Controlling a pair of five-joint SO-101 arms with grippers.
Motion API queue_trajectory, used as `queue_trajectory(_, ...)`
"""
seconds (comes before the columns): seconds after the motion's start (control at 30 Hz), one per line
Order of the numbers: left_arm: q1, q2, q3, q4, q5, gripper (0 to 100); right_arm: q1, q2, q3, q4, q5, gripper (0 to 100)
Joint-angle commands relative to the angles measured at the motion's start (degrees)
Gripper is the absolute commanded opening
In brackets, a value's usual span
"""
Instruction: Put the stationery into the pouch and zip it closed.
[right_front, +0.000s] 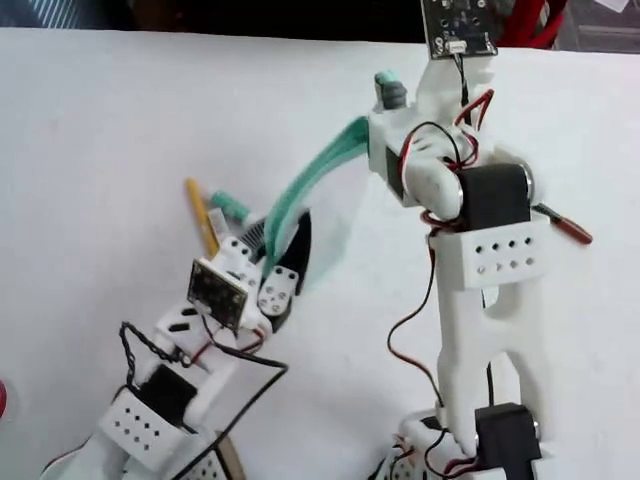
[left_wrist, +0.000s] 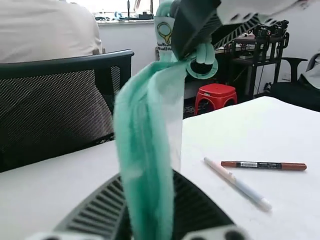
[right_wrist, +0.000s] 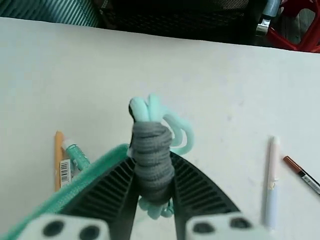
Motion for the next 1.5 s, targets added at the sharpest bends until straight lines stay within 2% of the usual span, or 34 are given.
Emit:
queue_trajectory(0.0,-0.04,0.31,-0.62,-1.85,-1.05,2,-3.91,-0.92,-7.12,2.59,3.69,1.8)
queue_trajectory(0.3,-0.31,0.31,-0.44,-1.76,-1.14,2,-15.60,-0.40,-11.52,6.81,9.23,1.8)
queue_trajectory(0.5,-0.04,0.40,-0.79,0.09,-1.23,2,-18.95,-0.31,-11.16,7.43,9.49,1.8)
queue_trajectory(0.83,-0.31,0.22,-1.41,0.88,-1.23,2,-24.22,-0.31,-0.70,2.86,9.49,1.8)
queue_trajectory(1.03,-0.40,0.31,-2.20,1.49,-3.25,2,-23.16,-0.66,-0.62,1.27,9.58,1.8)
queue_trajectory(1.2,-0.40,0.13,-2.29,1.49,-3.16,2,-13.49,0.84,-0.97,-3.21,8.26,1.8)
queue_trajectory(1.33,-0.40,0.13,-2.29,1.49,-3.43,2,-10.24,3.56,-0.97,-2.86,4.31,3.1)
queue_trajectory(1.47,-0.40,0.22,-2.29,1.49,-3.52,2,-10.59,4.00,-1.32,-0.92,4.31,19.4)
